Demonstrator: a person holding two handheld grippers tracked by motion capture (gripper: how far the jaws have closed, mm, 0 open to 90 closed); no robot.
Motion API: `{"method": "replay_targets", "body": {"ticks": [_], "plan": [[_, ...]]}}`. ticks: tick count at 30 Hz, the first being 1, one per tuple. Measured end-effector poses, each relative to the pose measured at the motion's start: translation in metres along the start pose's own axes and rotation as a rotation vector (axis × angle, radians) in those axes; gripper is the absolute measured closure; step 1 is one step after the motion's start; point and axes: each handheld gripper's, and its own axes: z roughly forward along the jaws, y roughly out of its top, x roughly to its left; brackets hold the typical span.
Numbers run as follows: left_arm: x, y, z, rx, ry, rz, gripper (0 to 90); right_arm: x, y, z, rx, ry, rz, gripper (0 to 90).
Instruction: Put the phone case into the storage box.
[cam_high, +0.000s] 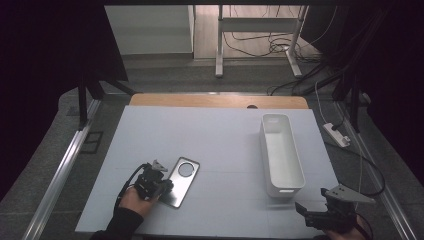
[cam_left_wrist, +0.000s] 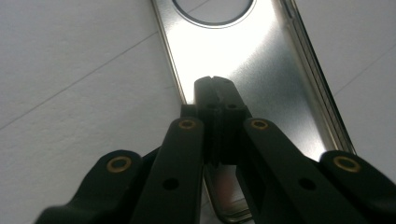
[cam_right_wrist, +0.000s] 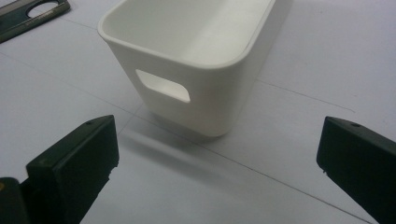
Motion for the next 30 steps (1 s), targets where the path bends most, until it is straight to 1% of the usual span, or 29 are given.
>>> {"method": "replay_targets", "body": {"ticks": [8, 12, 15, 18, 22, 28, 30], "plan": [[0.009, 0.002, 0.001, -0.012, 0.023, -0.001, 89.4, 0.000, 0.000, 0.000, 0.001, 0.005, -0.005, 0.0], [0.012, 0.003, 0.002, -0.016, 0.023, -0.002, 89.4, 0.001, 0.000, 0.000, 0.005, 0.006, -0.010, 0.0], [0.011, 0.003, 0.001, -0.012, 0.021, 0.002, 89.4, 0.001, 0.000, 0.000, 0.004, 0.005, -0.006, 0.0], [0.011, 0.004, -0.002, -0.022, -0.005, -0.007, 89.4, 0.001, 0.000, 0.000, 0.006, 0.008, -0.010, 0.0], [0.008, 0.007, -0.013, -0.050, -0.005, -0.002, 89.4, 0.001, 0.000, 0.000, 0.008, 0.009, -0.014, 0.0], [0.002, 0.012, -0.023, -0.056, -0.004, 0.015, 89.4, 0.001, 0.000, 0.000, 0.010, 0.008, -0.011, 0.0], [0.002, 0.013, -0.023, -0.053, -0.002, 0.019, 89.4, 0.001, 0.000, 0.001, 0.010, 0.008, -0.009, 0.0]]}}
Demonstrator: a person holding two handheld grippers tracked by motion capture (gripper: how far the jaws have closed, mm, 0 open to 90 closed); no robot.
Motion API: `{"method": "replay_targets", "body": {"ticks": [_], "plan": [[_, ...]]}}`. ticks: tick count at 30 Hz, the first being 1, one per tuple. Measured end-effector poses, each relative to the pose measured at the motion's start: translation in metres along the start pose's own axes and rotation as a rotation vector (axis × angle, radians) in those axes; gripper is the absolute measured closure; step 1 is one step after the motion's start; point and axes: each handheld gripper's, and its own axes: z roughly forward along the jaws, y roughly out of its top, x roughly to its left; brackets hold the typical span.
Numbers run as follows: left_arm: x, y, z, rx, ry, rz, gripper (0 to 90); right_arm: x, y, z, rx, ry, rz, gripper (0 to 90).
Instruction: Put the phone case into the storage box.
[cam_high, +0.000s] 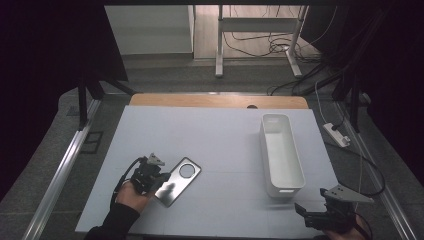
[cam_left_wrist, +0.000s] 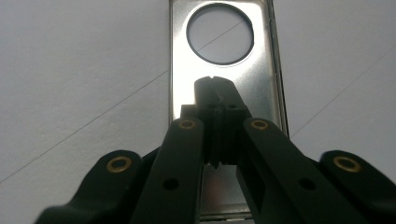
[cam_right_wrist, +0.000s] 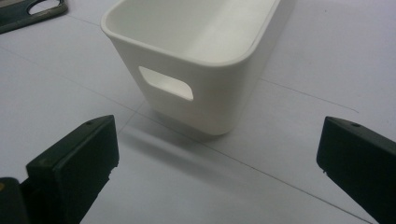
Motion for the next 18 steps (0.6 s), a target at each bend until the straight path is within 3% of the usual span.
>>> {"method": "replay_targets", "body": {"ticks": [5, 8, 12, 13, 15, 17, 18], "plan": [[0.003, 0.001, -0.004, -0.008, 0.025, -0.009, 87.1, 0.000, 0.000, 0.000, -0.002, -0.002, 0.002, 0.0], [0.008, 0.000, -0.009, -0.020, 0.041, -0.017, 74.2, 0.000, 0.000, 0.000, -0.002, -0.002, 0.002, 0.0], [0.014, -0.001, -0.015, -0.032, 0.066, -0.037, 64.0, 0.000, 0.000, 0.000, -0.002, -0.002, 0.004, 0.0], [0.016, -0.001, -0.017, -0.036, 0.075, -0.040, 57.0, 0.000, 0.000, 0.000, -0.002, -0.003, 0.004, 0.0], [0.018, -0.001, -0.018, -0.038, 0.075, -0.043, 52.0, 0.000, 0.000, 0.000, -0.003, -0.002, 0.003, 0.0], [0.021, -0.002, -0.018, -0.041, 0.077, -0.045, 39.4, 0.000, 0.000, 0.000, -0.003, -0.002, 0.003, 0.0], [0.022, -0.003, -0.019, -0.042, 0.075, -0.052, 39.4, 0.000, 0.000, 0.000, -0.003, -0.002, 0.003, 0.0]]}}
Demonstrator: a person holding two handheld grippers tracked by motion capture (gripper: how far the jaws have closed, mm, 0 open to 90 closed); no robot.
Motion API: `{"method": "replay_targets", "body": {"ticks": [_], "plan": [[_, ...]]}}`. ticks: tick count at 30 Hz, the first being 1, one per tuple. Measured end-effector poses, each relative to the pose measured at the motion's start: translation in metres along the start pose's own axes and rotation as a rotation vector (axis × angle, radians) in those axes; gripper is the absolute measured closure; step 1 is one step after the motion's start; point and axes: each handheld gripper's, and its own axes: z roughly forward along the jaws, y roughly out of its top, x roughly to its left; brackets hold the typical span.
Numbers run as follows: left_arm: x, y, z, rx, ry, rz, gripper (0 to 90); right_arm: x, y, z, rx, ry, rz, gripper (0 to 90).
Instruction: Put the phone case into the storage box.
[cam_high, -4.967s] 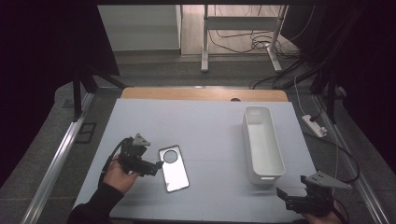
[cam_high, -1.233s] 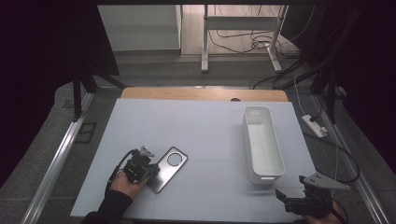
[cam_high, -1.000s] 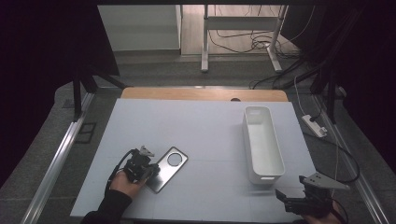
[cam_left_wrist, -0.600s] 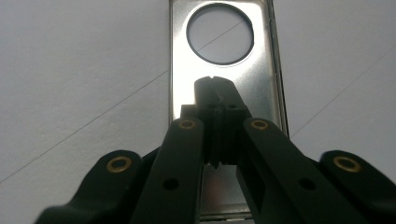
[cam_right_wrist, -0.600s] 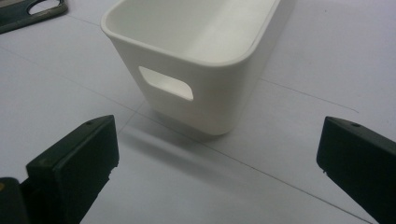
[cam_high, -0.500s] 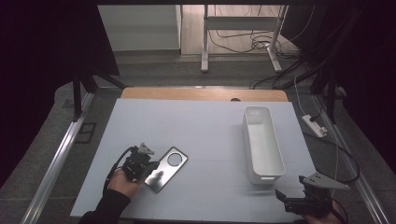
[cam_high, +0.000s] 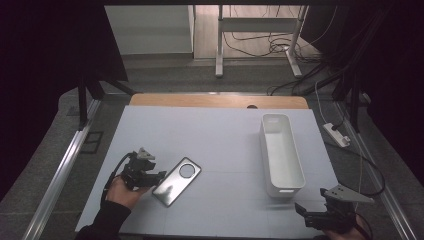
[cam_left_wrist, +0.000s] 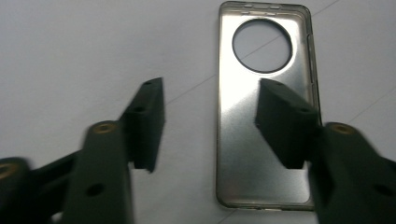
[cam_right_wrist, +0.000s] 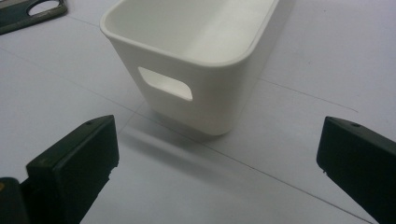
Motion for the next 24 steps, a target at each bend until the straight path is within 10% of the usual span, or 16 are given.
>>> {"method": "replay_targets", "body": {"ticks": [10, 24], "plan": [[0.013, -0.002, -0.005, -0.010, -0.052, -0.027, 6.0, 0.000, 0.000, 0.000, 0.000, -0.001, 0.000, 0.0], [0.015, -0.008, 0.005, -0.014, -0.061, 0.011, 0.0, 0.000, 0.000, 0.000, 0.001, 0.000, 0.000, 0.0]]}}
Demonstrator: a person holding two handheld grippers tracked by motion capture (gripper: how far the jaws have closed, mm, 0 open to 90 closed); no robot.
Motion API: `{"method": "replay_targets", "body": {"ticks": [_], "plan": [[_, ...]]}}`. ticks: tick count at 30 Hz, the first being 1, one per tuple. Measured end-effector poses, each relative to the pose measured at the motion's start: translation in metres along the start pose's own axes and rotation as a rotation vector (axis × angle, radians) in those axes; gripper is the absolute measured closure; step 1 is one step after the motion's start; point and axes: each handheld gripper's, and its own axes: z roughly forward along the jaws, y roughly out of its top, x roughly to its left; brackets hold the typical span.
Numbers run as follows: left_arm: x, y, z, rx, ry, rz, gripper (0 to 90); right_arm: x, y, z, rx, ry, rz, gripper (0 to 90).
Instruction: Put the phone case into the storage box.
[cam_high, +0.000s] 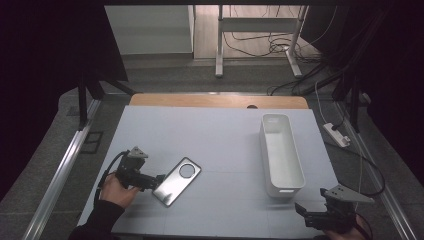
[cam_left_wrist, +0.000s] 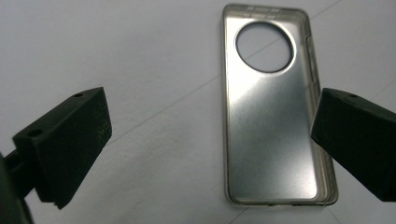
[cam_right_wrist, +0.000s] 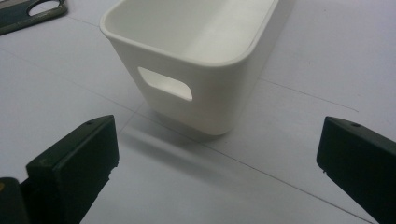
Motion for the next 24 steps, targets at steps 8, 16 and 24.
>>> {"method": "replay_targets", "body": {"ticks": [8, 16, 24], "plan": [[-0.005, -0.006, 0.019, 0.062, -0.030, 0.036, 0.0, 0.000, 0.000, 0.000, -0.001, 0.002, 0.000, 0.0], [-0.006, -0.010, 0.032, 0.119, -0.003, 0.041, 0.0, 0.000, 0.000, 0.000, 0.000, 0.003, -0.004, 0.0], [-0.009, -0.013, 0.041, 0.173, 0.018, 0.039, 0.0, 0.001, 0.000, 0.000, 0.001, 0.003, -0.006, 0.0]]}}
